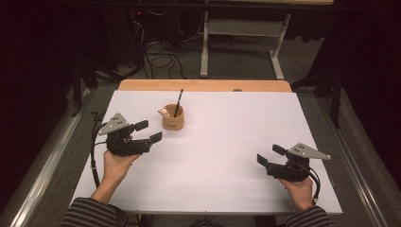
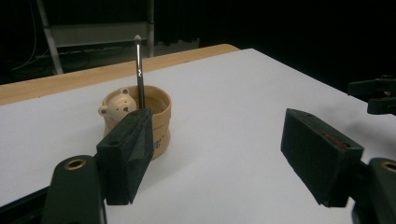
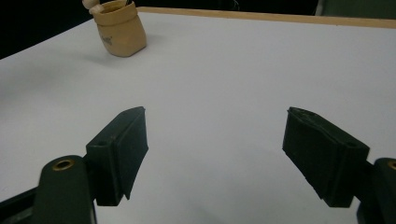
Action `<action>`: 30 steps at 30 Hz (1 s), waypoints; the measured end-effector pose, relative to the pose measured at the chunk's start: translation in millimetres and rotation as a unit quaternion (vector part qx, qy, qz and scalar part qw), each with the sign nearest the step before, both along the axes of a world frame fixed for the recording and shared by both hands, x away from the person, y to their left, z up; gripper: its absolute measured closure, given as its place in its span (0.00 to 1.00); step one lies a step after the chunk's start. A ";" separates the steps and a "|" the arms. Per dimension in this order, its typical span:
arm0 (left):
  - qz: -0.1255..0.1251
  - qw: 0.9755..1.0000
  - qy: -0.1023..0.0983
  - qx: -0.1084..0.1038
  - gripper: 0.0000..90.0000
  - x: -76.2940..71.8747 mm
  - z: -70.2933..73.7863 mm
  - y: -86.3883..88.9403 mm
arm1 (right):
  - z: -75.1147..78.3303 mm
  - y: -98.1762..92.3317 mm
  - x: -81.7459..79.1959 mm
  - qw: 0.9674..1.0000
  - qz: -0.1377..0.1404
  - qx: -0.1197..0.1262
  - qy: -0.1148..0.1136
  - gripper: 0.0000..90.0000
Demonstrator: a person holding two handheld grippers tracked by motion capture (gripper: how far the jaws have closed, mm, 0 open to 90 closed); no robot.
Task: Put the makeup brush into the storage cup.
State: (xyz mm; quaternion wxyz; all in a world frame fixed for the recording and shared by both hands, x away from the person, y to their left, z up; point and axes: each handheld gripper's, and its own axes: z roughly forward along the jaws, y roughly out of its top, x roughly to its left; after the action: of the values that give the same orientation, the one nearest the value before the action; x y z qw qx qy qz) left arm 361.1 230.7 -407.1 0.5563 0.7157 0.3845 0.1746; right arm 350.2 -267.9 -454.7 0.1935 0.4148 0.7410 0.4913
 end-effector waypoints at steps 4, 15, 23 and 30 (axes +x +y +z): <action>-0.001 1.000 0.006 -0.001 0.29 -2.7 -3.2 1.2 | -0.1 0.0 0.1 1.000 -0.001 0.001 0.001 0.26; -0.002 1.000 0.017 -0.001 0.29 -9.9 -14.2 2.1 | -0.1 -0.4 0.3 1.000 -0.002 0.002 0.002 0.26; -0.004 1.000 0.027 -0.006 0.29 -13.6 -21.5 3.3 | -0.2 -0.3 0.2 1.000 -0.001 0.001 0.002 0.26; -0.003 1.000 0.027 -0.006 0.29 -14.8 -24.1 2.6 | -0.1 -0.3 0.0 1.000 -0.002 0.002 0.002 0.26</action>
State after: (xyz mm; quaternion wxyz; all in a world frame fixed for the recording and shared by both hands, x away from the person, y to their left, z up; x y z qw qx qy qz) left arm 346.3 233.3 -431.2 0.5510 0.7178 0.3979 0.1513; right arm 350.2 -268.2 -454.8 0.1919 0.4177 0.7394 0.4918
